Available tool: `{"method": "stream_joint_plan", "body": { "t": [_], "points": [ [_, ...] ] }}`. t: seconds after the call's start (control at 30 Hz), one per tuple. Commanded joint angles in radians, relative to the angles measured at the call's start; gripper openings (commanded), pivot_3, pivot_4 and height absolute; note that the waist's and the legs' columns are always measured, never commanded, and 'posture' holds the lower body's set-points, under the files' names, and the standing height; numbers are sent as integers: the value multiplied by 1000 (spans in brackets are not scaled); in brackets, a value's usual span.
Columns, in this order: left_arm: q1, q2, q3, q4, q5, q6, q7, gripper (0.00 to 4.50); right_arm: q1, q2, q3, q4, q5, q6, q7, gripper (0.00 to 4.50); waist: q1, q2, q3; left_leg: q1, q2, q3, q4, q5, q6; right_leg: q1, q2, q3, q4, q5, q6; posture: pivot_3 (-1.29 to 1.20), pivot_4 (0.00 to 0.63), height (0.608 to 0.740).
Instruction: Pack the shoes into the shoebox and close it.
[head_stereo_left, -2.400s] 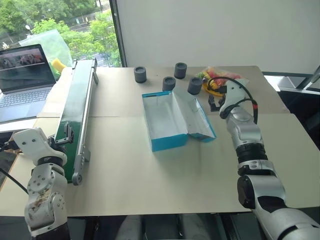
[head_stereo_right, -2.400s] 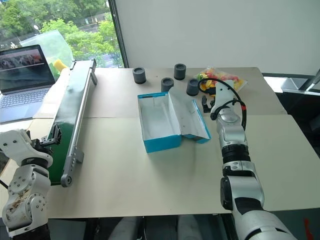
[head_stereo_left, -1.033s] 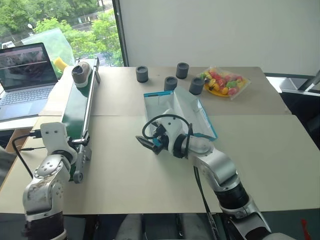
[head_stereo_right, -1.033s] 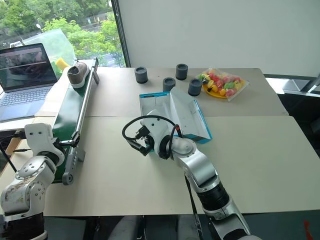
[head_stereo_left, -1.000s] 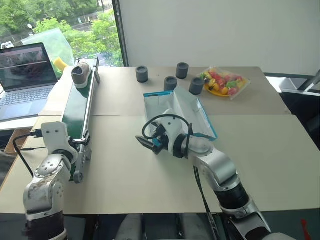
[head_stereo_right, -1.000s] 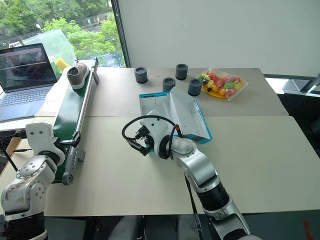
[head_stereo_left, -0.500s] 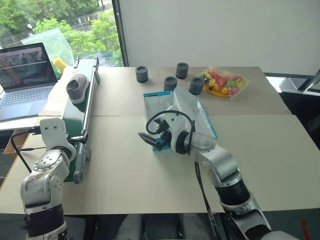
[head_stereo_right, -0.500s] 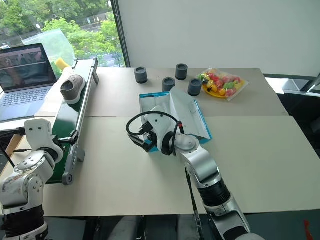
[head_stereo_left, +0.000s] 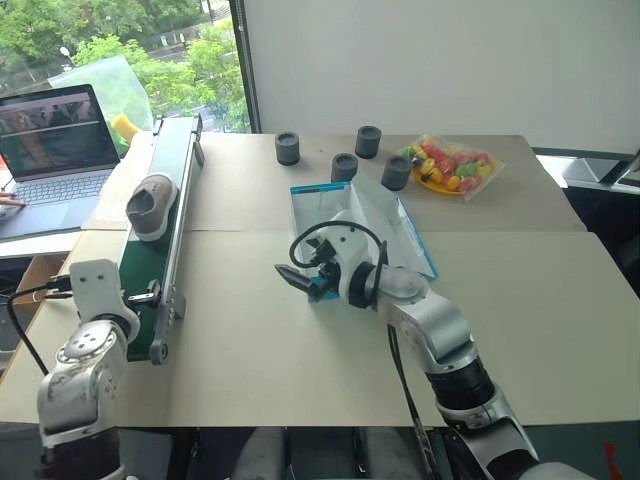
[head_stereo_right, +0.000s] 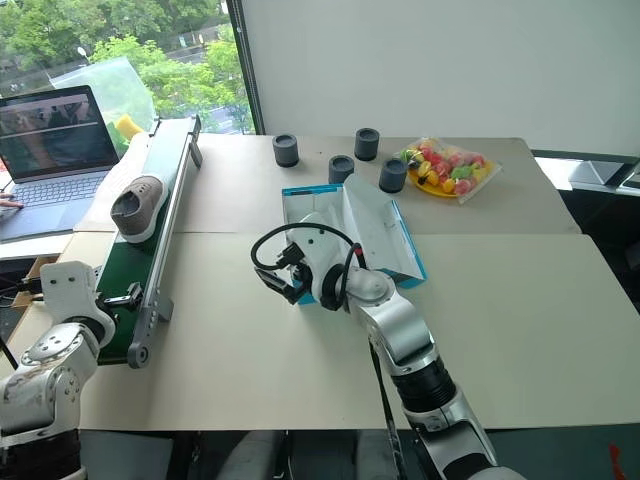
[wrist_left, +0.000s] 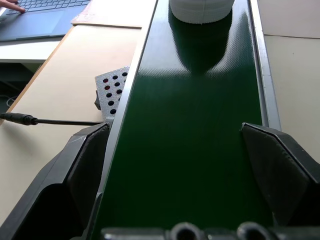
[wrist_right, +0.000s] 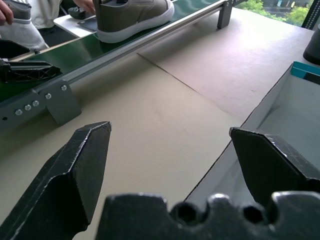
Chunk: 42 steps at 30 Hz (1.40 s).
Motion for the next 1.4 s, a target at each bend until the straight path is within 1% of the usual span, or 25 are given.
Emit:
{"method": "stream_joint_plan", "body": {
  "t": [0.03,0.5,0.6,0.73,0.83,0.87,0.9,0.93,0.97,1.07,1.13,1.2,1.23,1.3,1.33,1.4],
  "points": [
    [-2,-2,-5,-6,12,-16,-8,4500,-19,8,-11,-44,-3,-30,-4,4468,0,0,0,0,0,0,0,0,0,0,0,0,0,0,0,0,150,740],
    [-15,-6,-10,9,5,-8,-20,4500,-23,15,-16,-53,0,-30,-14,4468,-1,0,0,0,0,0,0,0,0,0,0,0,0,0,0,0,150,740],
    [-26,-27,11,15,-24,37,-14,4500,-31,18,-30,-54,6,-27,-17,4468,0,0,0,0,0,0,0,0,0,0,0,0,0,0,0,0,150,740],
    [-63,-69,61,9,-68,156,17,4500,-50,20,-52,-54,12,-25,-20,4468,0,0,0,1,0,0,0,0,0,1,0,0,0,0,0,0,150,740],
    [-83,-90,87,-15,-84,175,27,3746,-59,22,-69,-51,16,-25,-24,4500,1,0,0,2,0,0,0,0,0,2,0,0,1,0,0,0,150,740],
    [-87,-91,88,-25,-88,182,26,3381,-63,23,-77,-49,18,-26,-26,4500,0,0,0,3,0,0,0,0,0,2,0,0,1,0,0,0,150,740],
    [-90,-91,88,-31,-90,187,26,3239,-65,25,-82,-47,19,-26,-27,4500,0,0,0,4,0,0,0,0,0,3,0,0,1,0,0,0,150,740],
    [-94,-90,87,-35,-89,192,27,2922,-68,25,-86,-45,20,-27,-27,4500,1,0,0,4,0,1,0,0,0,3,0,0,1,0,0,0,150,740],
    [-98,-90,87,-39,-89,194,27,2749,-70,26,-89,-44,21,-28,-27,4500,3,0,0,4,0,1,0,0,0,3,0,0,1,0,0,0,150,740],
    [-113,-92,91,-43,-86,195,35,2749,-74,31,-93,-38,19,-30,-27,4500,4,0,0,4,-1,1,0,0,0,3,0,0,1,0,0,0,150,740],
    [-136,-104,98,-64,-86,168,48,2749,-78,36,-96,-32,20,-31,-26,4500,4,0,0,3,0,1,0,0,0,3,0,0,1,0,0,0,150,740],
    [-156,-99,78,-101,-57,106,63,2749,-83,41,-99,-23,23,-31,-26,4500,4,0,0,3,0,1,0,0,0,2,0,0,1,0,0,0,150,740],
    [-168,-80,38,-135,-12,39,71,2749,-90,50,-107,-12,28,-28,-29,4500,2,-1,0,2,0,1,0,0,0,2,0,0,1,0,0,0,150,740],
    [-176,-12,-82,-208,132,-129,87,2749,-109,75,-135,21,45,-14,-43,4500,2,-4,1,0,0,1,0,0,-1,0,0,0,1,1,0,0,150,740],
    [-183,0,-130,-237,178,-200,89,2749,-122,88,-150,45,49,-8,-51,4500,2,-4,1,-1,0,1,0,0,-1,-1,1,0,1,1,0,0,150,740],
    [-194,-16,-199,-276,222,-285,101,2749,-158,143,-224,106,85,40,-99,4500,2,-4,1,-2,0,1,0,0,-1,-2,1,0,0,1,-1,0,150,740]
  ]
}}
